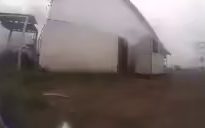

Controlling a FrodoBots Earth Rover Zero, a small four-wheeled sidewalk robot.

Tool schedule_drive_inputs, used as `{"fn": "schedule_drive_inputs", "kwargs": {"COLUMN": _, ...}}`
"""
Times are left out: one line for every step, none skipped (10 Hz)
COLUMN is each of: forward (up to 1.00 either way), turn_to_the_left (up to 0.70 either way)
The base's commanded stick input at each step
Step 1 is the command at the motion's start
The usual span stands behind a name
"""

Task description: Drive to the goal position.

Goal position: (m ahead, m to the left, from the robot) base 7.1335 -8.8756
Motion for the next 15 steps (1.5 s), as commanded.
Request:
{"fn": "schedule_drive_inputs", "kwargs": {"forward": 0.0, "turn_to_the_left": -0.7}}
{"fn": "schedule_drive_inputs", "kwargs": {"forward": 0.0, "turn_to_the_left": -0.7}}
{"fn": "schedule_drive_inputs", "kwargs": {"forward": 0.0, "turn_to_the_left": -0.7}}
{"fn": "schedule_drive_inputs", "kwargs": {"forward": 0.0, "turn_to_the_left": -0.7}}
{"fn": "schedule_drive_inputs", "kwargs": {"forward": 0.0, "turn_to_the_left": -0.7}}
{"fn": "schedule_drive_inputs", "kwargs": {"forward": 0.0, "turn_to_the_left": -0.7}}
{"fn": "schedule_drive_inputs", "kwargs": {"forward": 0.0, "turn_to_the_left": -0.7}}
{"fn": "schedule_drive_inputs", "kwargs": {"forward": 0.0, "turn_to_the_left": -0.7}}
{"fn": "schedule_drive_inputs", "kwargs": {"forward": 0.0, "turn_to_the_left": -0.7}}
{"fn": "schedule_drive_inputs", "kwargs": {"forward": 0.0, "turn_to_the_left": -0.7}}
{"fn": "schedule_drive_inputs", "kwargs": {"forward": 0.0, "turn_to_the_left": -0.32}}
{"fn": "schedule_drive_inputs", "kwargs": {"forward": 0.32, "turn_to_the_left": 0.0}}
{"fn": "schedule_drive_inputs", "kwargs": {"forward": 0.7, "turn_to_the_left": 0.0}}
{"fn": "schedule_drive_inputs", "kwargs": {"forward": 0.7, "turn_to_the_left": 0.0}}
{"fn": "schedule_drive_inputs", "kwargs": {"forward": 0.7, "turn_to_the_left": 0.0}}
